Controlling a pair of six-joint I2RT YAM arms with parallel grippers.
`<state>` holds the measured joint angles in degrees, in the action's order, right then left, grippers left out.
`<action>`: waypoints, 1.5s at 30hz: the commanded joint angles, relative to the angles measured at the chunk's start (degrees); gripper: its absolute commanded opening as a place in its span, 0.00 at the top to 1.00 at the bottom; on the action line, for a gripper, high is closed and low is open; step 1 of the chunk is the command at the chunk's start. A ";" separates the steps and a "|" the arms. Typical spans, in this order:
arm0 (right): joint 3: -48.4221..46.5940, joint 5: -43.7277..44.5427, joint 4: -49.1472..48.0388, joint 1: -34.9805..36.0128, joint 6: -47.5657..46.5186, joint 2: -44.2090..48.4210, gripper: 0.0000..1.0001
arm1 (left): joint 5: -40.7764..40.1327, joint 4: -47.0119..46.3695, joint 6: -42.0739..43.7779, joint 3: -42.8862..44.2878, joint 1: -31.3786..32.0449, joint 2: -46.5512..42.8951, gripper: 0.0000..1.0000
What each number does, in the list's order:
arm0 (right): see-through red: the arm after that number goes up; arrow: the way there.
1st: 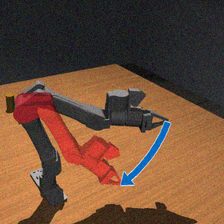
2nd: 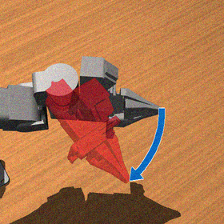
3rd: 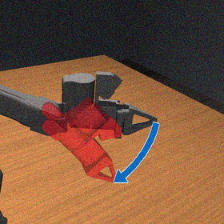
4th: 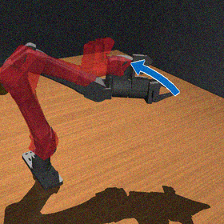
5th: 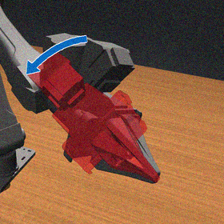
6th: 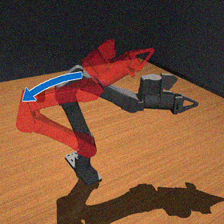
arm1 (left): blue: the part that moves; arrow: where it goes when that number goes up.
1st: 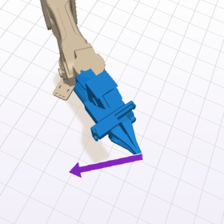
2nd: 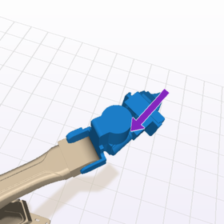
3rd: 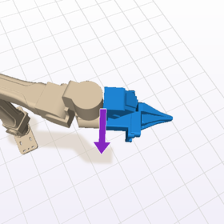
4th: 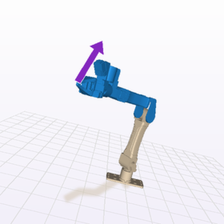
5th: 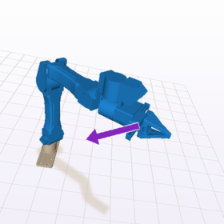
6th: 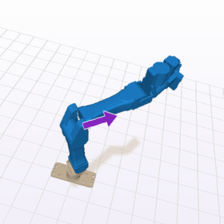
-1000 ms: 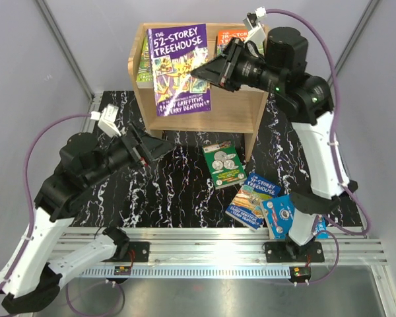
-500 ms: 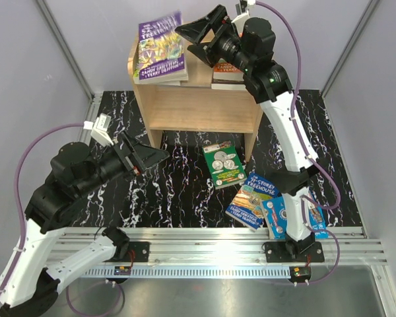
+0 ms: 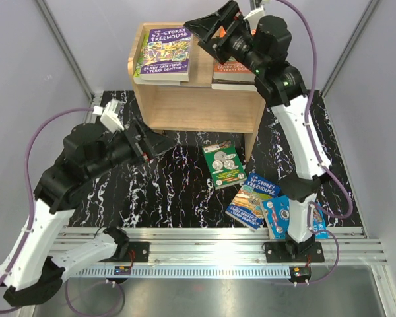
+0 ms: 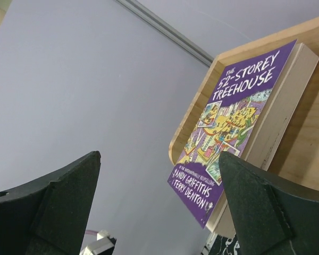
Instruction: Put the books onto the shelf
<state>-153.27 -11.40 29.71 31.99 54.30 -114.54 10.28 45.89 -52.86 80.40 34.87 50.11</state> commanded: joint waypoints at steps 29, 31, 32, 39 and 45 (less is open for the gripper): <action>40.42 12.54 19.58 -0.08 -9.39 48.53 0.00 | -17.39 -9.59 16.82 65.94 0.11 57.38 0.86; 40.77 12.89 20.38 -0.08 -9.74 49.67 0.00 | -20.82 -9.59 19.10 64.45 0.02 56.60 0.86; 41.03 13.07 21.08 -0.17 -9.83 50.03 0.00 | -22.14 -9.33 19.89 64.18 0.11 56.51 0.86; 42.88 13.42 21.70 -0.08 -10.53 51.61 0.00 | -33.99 -4.32 28.07 66.55 -0.16 56.33 0.88; 43.23 11.93 21.79 -0.08 -10.71 50.65 0.00 | -37.97 -5.37 31.94 66.64 -1.03 55.10 0.86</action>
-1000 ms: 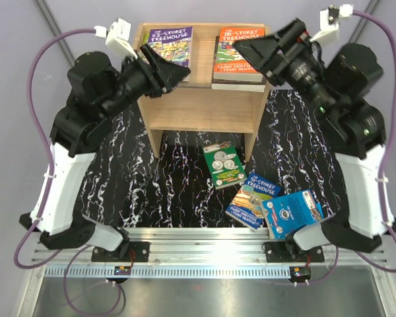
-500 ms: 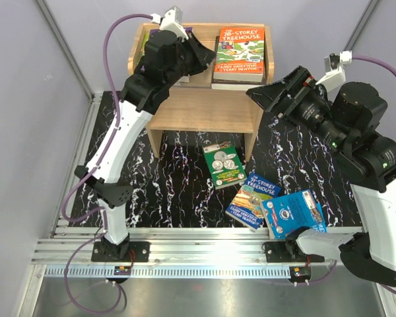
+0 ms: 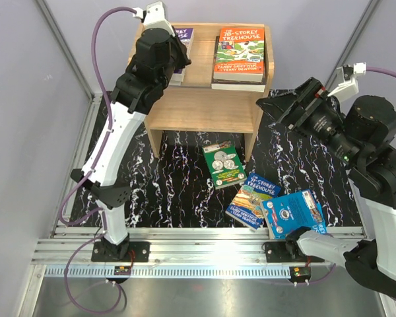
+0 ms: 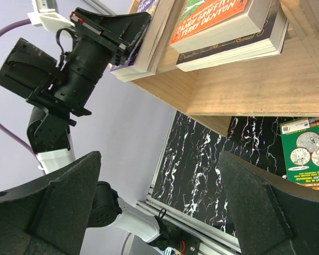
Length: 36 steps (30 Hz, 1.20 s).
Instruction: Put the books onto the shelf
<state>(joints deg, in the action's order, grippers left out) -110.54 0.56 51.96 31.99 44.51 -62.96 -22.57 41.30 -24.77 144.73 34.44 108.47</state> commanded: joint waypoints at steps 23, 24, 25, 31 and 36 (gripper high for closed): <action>22.89 0.07 0.70 -1.66 -3.47 -2.25 0.00 | 13.59 -2.47 -16.96 -64.26 3.36 -48.87 0.01; 23.96 -2.90 0.25 -2.36 -3.12 -4.26 0.00 | 15.86 -2.28 -18.37 -72.92 3.27 -49.22 0.01; 24.75 -4.50 -0.02 -3.41 -2.85 -5.58 0.00 | 16.32 -2.28 -18.90 -76.49 3.36 -49.05 0.01; 34.07 -9.17 -8.98 -5.27 -5.92 -11.92 0.00 | 24.49 -14.39 -24.08 -93.82 3.18 -43.62 0.01; 40.66 -7.59 -11.18 -6.41 -7.69 -19.02 0.00 | 29.42 -22.48 -27.08 -96.12 3.45 -32.73 0.01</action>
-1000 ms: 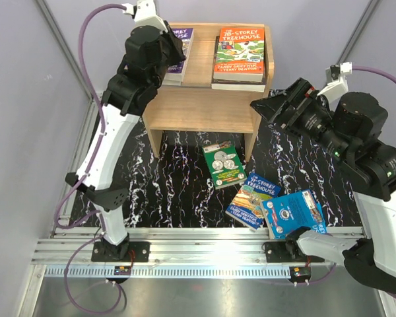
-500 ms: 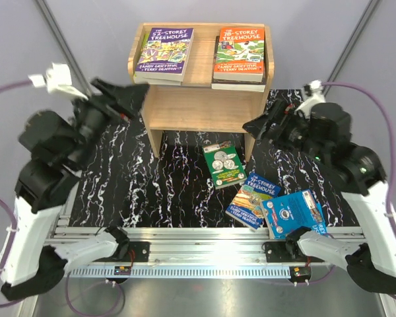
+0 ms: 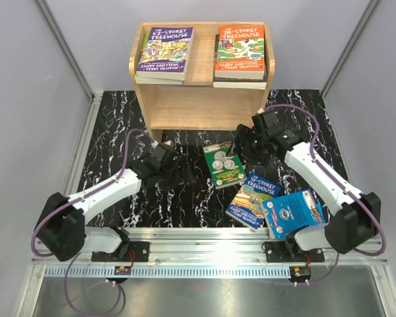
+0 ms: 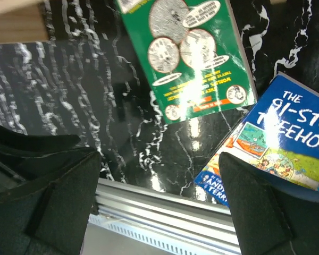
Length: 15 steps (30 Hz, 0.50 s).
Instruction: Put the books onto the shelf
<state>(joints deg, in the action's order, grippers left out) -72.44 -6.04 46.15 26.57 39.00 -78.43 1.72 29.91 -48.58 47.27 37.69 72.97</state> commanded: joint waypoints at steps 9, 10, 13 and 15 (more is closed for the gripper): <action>5.74 3.91 -10.12 -1.87 -2.18 -17.44 0.03 | 8.47 -17.34 -4.77 7.65 0.28 19.90 0.01; 5.56 4.72 -10.20 -1.87 -2.35 -18.24 0.02 | 8.65 -17.34 -4.69 8.36 0.28 21.15 0.01; 4.51 5.78 -11.52 -1.87 -3.06 -21.40 0.02 | 9.27 -18.04 -4.60 11.17 0.37 25.63 0.01; 3.72 7.69 -11.78 -1.78 -3.58 -23.24 0.02 | 9.45 -17.96 -4.51 12.67 0.45 28.26 0.01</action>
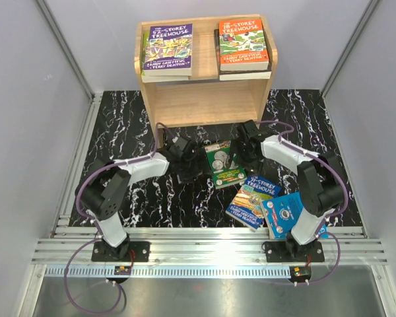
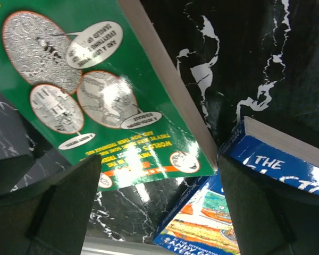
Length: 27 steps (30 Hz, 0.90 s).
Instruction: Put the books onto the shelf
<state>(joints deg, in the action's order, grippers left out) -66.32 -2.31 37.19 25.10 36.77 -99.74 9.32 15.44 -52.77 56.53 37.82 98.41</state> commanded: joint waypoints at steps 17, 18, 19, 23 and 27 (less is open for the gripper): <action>6.72 -12.35 -19.95 -0.41 -0.83 -6.35 0.13 | 10.08 -11.65 -4.70 6.05 0.58 13.82 0.01; 7.26 -13.33 -20.66 -0.41 -0.74 -4.95 0.14 | 10.88 -12.27 -4.88 6.57 0.76 14.26 0.01; 8.74 -14.38 -22.32 -0.41 -0.57 -3.98 0.16 | 11.68 -13.32 -5.06 6.75 0.93 14.61 0.01; 12.62 -20.00 -26.89 -0.32 0.66 3.39 0.30 | 14.84 -16.48 -6.37 5.70 1.73 14.79 0.01; 15.43 -22.65 -28.14 -0.23 1.55 9.64 0.62 | 16.25 -20.44 -8.31 2.28 1.90 12.25 0.01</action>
<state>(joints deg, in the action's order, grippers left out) -52.14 -11.99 13.72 22.59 35.68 -95.57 21.61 2.74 -59.05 61.93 37.80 108.42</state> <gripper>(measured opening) 0.470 0.987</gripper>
